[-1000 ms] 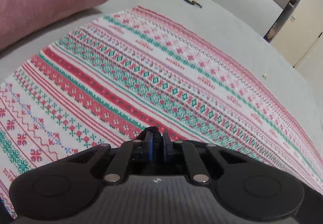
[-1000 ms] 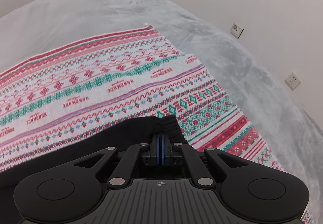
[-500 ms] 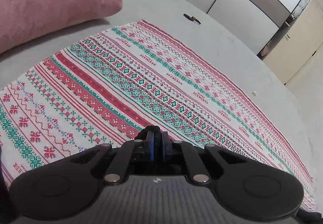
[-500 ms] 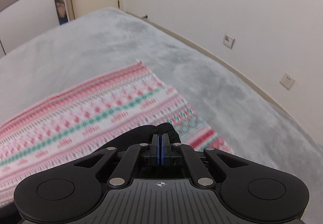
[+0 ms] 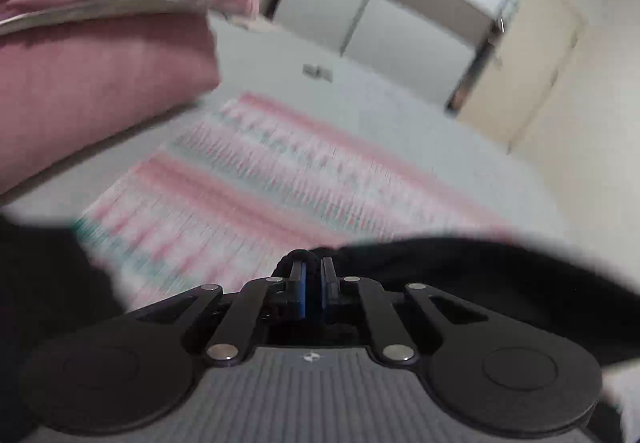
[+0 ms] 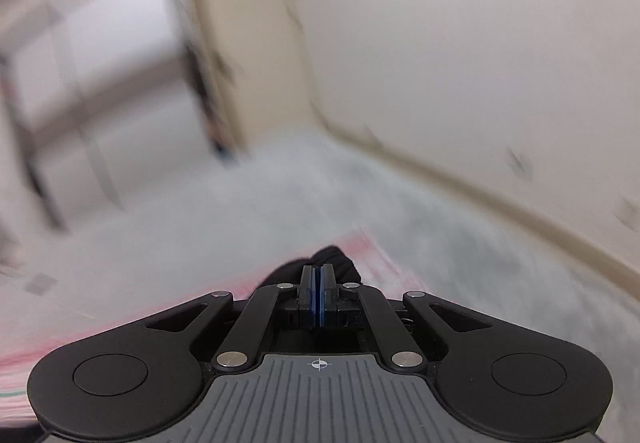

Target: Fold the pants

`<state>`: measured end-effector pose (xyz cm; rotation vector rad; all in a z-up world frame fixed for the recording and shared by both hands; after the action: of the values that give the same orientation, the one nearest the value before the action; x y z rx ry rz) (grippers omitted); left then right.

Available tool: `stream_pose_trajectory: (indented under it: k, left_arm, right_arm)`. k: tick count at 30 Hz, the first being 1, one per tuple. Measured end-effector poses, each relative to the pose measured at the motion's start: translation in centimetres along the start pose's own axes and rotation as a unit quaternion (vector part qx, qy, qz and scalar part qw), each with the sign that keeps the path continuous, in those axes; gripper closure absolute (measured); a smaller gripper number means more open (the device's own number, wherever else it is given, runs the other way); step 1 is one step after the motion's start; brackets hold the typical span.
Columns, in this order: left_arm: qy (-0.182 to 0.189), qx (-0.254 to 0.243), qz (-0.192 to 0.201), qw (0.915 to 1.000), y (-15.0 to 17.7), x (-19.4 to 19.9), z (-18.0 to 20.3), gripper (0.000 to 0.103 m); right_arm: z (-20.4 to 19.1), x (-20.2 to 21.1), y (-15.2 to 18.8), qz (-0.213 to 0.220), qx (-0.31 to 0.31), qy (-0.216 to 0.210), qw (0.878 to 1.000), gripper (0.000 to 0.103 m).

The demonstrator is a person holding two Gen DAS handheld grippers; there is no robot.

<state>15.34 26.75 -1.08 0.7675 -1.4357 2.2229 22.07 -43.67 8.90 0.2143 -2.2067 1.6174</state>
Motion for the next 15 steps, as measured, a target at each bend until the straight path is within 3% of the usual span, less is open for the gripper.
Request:
stream_pose_trajectory:
  k: [1, 3, 5, 7, 8, 10, 12, 15]
  left_arm:
    - [-0.005, -0.027, -0.026, 0.9993, 1.9, 0.5, -0.4, 0.071]
    - [0.007, -0.066, -0.087, 0.9939, 5.3, 0.7, -1.3, 0.070]
    - [-0.002, -0.074, -0.122, 0.9898, 7.4, 1.0, -2.4, 0.068]
    - [-0.017, -0.082, -0.128, 0.9882, 8.5, 1.8, -3.1, 0.067]
    - [-0.017, -0.077, -0.125, 0.9891, 8.5, 2.6, -3.6, 0.067]
    - [0.002, -0.044, -0.113, 0.9926, 8.4, 3.9, -4.5, 0.061]
    - [0.024, 0.003, -0.098, 0.9949, 8.1, 4.7, -5.1, 0.052]
    - [0.069, 0.060, -0.091, 0.9917, 8.0, 5.4, -4.1, 0.031]
  right_arm:
    - [1.5, 2.8, 1.3, 0.022, 0.007, -0.032, 0.999, 0.103]
    - [5.6, 6.1, 5.8, 0.004, 0.018, -0.054, 0.998, 0.103]
    - [10.3, 5.8, 11.6, -0.082, 0.032, -0.005, 0.996, 0.102]
    - [14.9, 4.8, 17.4, -0.174, 0.033, 0.075, 0.981, 0.102]
    - [16.6, 5.0, 19.4, -0.197, 0.039, 0.105, 0.974, 0.098]
    - [19.0, 7.3, 20.9, -0.168, 0.016, 0.122, 0.978, 0.093]
    - [21.4, 9.1, 21.1, -0.164, -0.052, 0.131, 0.976, 0.093]
    - [22.2, 11.1, 20.2, -0.155, -0.082, 0.150, 0.973, 0.093]
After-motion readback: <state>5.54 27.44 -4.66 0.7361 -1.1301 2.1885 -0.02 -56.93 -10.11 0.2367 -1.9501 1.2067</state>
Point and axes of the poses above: each gripper's, at about its wrist camera, not at the fingertips, and x roughly against the way its jaws point, z to its right, y to its underside, the point moved 3 cm from there along -x, roughly the way its jaws point, and after that the axes turned 1 degree about x, right-handed, at the moved point
